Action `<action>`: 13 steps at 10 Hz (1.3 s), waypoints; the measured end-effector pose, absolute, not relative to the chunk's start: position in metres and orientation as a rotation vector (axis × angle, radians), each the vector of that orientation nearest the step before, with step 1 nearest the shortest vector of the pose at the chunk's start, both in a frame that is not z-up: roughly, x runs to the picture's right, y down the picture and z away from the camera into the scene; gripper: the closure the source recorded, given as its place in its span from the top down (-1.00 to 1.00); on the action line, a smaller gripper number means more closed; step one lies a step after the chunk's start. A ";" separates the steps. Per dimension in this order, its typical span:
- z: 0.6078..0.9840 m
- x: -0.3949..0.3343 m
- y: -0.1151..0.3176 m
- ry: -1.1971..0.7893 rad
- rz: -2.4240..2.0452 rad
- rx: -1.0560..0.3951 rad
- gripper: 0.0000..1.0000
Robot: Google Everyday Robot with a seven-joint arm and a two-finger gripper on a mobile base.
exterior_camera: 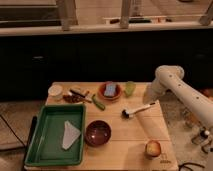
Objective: Place brush in purple bowl
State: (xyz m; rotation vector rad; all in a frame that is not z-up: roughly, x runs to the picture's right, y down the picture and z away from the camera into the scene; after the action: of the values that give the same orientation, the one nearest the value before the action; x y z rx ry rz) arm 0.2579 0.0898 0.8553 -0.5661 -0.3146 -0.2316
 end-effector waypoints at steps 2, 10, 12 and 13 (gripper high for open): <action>0.866 0.260 0.092 -0.320 -0.243 -0.571 0.60; 0.898 0.261 0.118 -0.348 -0.292 -0.586 0.60; 0.910 0.262 0.129 -0.359 -0.298 -0.597 0.55; 0.913 0.263 0.131 -0.359 -0.298 -0.600 0.42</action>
State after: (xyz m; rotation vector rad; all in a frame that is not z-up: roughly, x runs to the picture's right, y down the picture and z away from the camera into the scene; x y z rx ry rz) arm 0.2631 0.1312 0.9130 -0.6000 -0.3588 -0.2981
